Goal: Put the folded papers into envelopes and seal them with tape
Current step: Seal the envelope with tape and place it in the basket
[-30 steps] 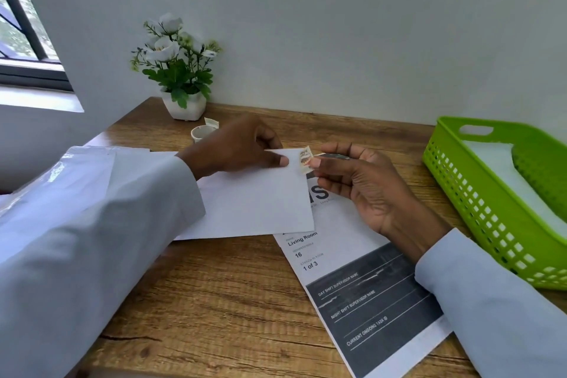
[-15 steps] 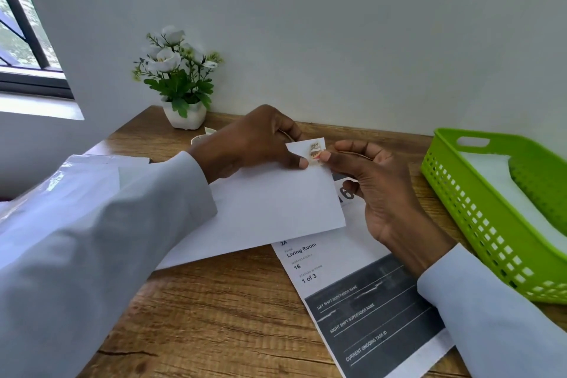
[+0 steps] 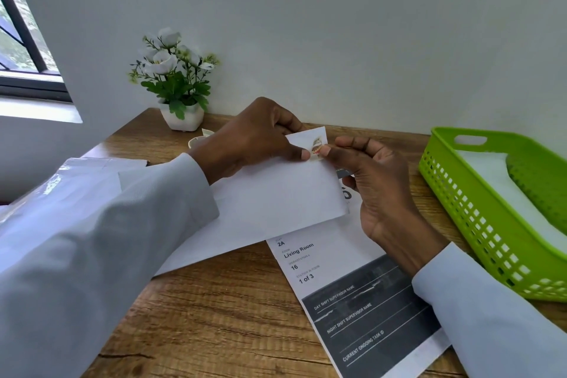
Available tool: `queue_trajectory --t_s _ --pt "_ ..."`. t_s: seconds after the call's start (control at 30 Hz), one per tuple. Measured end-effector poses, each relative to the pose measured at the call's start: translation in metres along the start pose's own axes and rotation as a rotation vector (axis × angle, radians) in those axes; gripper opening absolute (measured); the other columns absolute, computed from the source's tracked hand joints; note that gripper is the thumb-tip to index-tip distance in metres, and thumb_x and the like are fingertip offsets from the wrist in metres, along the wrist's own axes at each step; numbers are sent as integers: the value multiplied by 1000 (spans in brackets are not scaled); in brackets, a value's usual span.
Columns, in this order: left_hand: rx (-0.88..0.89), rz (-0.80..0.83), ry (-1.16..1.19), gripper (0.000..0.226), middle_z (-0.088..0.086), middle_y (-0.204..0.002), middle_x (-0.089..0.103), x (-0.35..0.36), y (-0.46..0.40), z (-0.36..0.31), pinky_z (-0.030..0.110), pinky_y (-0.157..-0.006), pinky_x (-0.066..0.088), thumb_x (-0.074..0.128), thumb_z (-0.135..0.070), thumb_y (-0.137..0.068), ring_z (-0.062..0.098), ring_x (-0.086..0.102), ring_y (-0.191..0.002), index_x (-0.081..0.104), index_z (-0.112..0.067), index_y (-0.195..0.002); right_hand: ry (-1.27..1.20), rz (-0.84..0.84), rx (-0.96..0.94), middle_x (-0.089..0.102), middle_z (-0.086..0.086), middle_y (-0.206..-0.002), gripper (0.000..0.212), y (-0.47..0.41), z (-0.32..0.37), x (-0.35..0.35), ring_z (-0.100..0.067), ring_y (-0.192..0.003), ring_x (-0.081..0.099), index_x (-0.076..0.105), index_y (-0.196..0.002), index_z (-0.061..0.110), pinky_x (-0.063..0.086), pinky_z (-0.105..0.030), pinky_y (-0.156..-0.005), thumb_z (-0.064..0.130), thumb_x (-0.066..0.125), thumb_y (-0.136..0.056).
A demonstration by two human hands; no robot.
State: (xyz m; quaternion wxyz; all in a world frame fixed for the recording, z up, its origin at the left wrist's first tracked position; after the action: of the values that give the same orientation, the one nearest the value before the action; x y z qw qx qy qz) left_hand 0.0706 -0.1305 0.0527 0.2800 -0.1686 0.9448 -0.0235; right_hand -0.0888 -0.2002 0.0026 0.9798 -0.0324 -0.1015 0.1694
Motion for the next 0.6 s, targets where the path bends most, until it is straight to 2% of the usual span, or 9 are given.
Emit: queue_trajectory --t_s 0.13,0.23,0.4,0.6 --pt "-1 6 22 36 5 -88 77 1 -1 0 40 -81 60 86 -6 -68 26 73 -89 75 -8 -102 -59 -20 -29 76 8 -71 26 2 2 -1 2 -57 67 72 -82 17 46 -12 -45 8 88 -64" --pt "19 -15 18 33 1 -84 78 0 -1 -2 39 -81 58 88 -16 -66 16 72 -79 77 -11 -97 -92 -24 -53 76 5 -68 25 3 4 0 -2 -55 67 70 -80 14 46 -13 -45 4 87 -65" --pt "34 -82 61 20 3 -77 77 -2 -3 1 36 -74 58 88 -22 -68 10 66 -65 78 -17 -84 -99 -10 -57 78 -4 -78 24 4 0 2 -9 -65 70 72 -82 13 49 -16 -51 3 88 -65" --pt "52 -84 79 18 2 -77 77 -4 -4 2 43 -78 59 88 -18 -67 19 73 -73 78 -16 -82 -84 2 -90 78 -3 -81 24 3 1 2 -7 -66 71 73 -85 12 48 -14 -51 5 87 -67"
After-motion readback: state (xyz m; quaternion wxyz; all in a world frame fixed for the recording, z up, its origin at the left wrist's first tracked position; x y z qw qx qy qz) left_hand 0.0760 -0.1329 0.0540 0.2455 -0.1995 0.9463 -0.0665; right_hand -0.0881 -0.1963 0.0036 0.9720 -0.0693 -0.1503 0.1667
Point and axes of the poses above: each hand's wrist, its own y-axis away from the middle knuckle, its own x-axis out of the palm, z = x × y, the point moved 9 cm from there along -y, towards the middle knuckle
